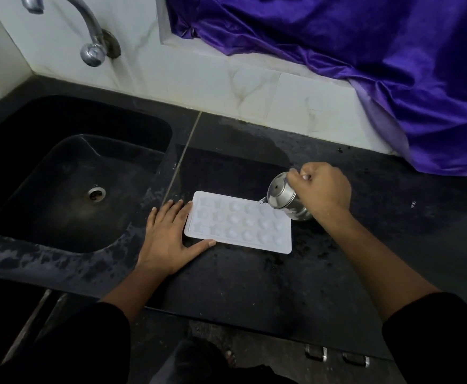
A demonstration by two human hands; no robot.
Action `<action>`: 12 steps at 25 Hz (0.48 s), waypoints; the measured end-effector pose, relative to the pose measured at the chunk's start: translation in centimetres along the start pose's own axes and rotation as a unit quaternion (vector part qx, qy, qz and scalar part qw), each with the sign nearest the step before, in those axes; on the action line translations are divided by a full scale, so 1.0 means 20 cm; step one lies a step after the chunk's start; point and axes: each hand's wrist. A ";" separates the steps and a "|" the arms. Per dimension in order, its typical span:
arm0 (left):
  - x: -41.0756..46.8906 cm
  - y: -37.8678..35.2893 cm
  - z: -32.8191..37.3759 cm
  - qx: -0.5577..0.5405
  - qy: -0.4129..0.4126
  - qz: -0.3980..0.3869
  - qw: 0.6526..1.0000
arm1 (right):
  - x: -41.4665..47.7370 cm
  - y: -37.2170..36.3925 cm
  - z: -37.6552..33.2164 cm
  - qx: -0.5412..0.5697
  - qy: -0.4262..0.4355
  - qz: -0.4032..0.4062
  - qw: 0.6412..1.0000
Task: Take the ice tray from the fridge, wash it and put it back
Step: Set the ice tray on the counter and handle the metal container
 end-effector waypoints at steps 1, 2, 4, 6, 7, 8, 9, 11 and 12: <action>0.00 0.00 0.00 0.000 0.000 0.000 1.000 | 0.00 0.00 0.00 -0.002 0.003 0.003 1.000; 0.00 0.00 0.00 0.000 0.000 0.000 1.000 | 0.00 0.01 0.01 0.001 0.005 0.009 1.000; 0.00 0.00 0.00 0.000 -0.001 0.001 1.000 | 0.00 0.02 0.04 0.032 -0.002 0.019 0.999; 0.00 0.00 0.00 0.001 -0.001 0.001 1.000 | 0.00 0.02 0.09 0.087 -0.033 0.016 0.996; 0.00 0.00 -0.01 0.001 -0.001 0.000 1.000 | 0.00 0.02 0.11 0.125 -0.055 0.010 0.991; 0.00 0.00 -0.01 0.001 0.000 -0.001 1.000 | 0.00 0.03 0.14 0.185 -0.078 0.001 0.980; 0.00 0.00 -0.01 0.001 0.000 0.000 1.000 | 0.00 0.03 0.15 0.258 -0.104 -0.005 0.960; 0.00 0.00 -0.01 0.001 0.000 0.000 1.000 | -0.02 0.06 0.15 0.391 -0.157 -0.006 0.907; 0.00 0.00 -0.01 0.002 -0.001 0.000 1.000 | -0.02 0.07 0.14 0.432 -0.177 -0.003 0.885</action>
Point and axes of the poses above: each hand's wrist, its own x-axis towards the middle knuckle, its own y-axis out of the back of the hand, z = x × y, and after that the axes turned 5 degrees about -y, right-handed
